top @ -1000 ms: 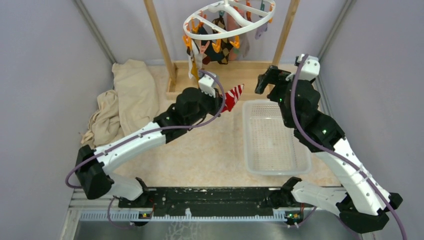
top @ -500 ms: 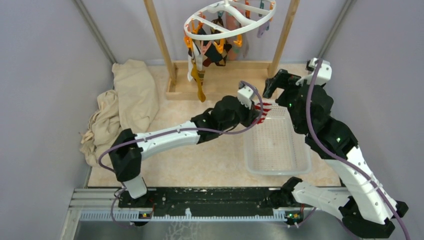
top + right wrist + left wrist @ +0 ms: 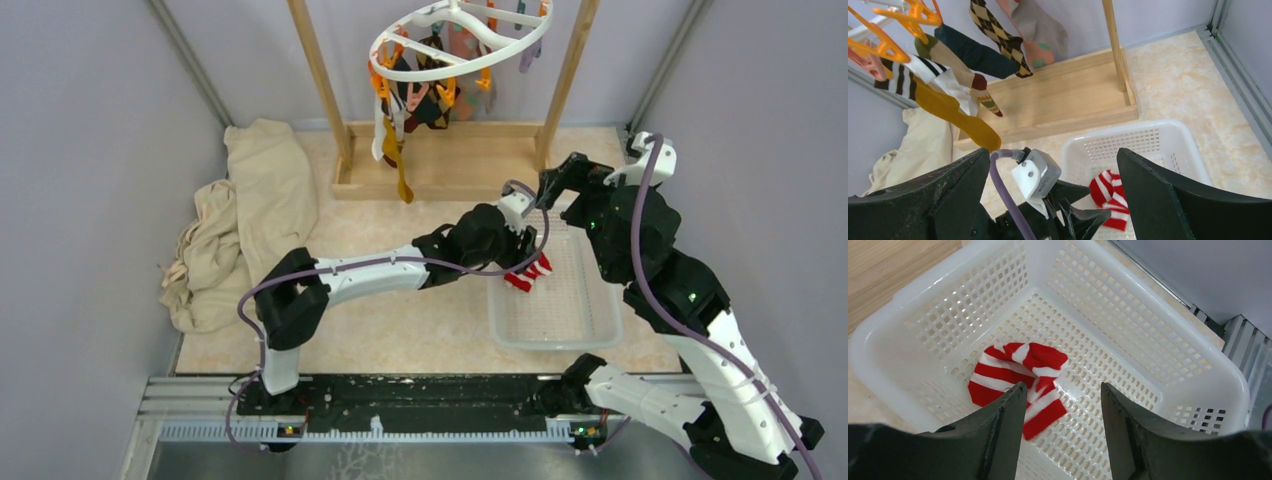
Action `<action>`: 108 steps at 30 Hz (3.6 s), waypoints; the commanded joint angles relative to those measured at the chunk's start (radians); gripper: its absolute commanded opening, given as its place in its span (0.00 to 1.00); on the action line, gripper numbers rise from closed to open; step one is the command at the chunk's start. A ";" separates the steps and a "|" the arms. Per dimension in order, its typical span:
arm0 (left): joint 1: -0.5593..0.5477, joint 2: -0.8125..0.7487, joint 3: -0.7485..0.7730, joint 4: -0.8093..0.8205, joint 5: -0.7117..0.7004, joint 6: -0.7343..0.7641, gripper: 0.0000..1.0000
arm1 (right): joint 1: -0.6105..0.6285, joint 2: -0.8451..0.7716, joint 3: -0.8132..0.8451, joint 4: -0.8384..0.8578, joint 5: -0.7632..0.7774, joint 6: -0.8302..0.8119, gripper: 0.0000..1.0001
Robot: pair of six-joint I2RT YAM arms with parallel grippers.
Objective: Remove the socks clipped to the hanger
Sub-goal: Place the sock in the bin, then remove the sock from the hanger.
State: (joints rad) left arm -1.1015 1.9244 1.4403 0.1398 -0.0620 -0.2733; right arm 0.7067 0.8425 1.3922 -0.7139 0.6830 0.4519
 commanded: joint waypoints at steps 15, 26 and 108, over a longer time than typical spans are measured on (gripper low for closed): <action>-0.017 -0.444 -0.273 -0.089 -0.109 0.028 0.82 | 0.001 0.009 -0.090 0.059 -0.045 0.001 0.99; 0.140 -0.837 -0.540 -0.269 -0.335 -0.093 0.99 | -0.003 0.088 -0.283 0.333 -0.253 -0.053 0.98; 0.333 -1.067 -0.706 -0.364 -0.089 -0.229 0.95 | 0.048 0.473 -0.380 1.055 -0.657 0.008 0.00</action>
State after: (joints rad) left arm -0.7719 0.8371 0.6792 -0.2829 -0.2436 -0.5117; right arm 0.7498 1.4296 1.0531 0.3645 0.0582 0.4240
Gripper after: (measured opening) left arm 0.955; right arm 0.014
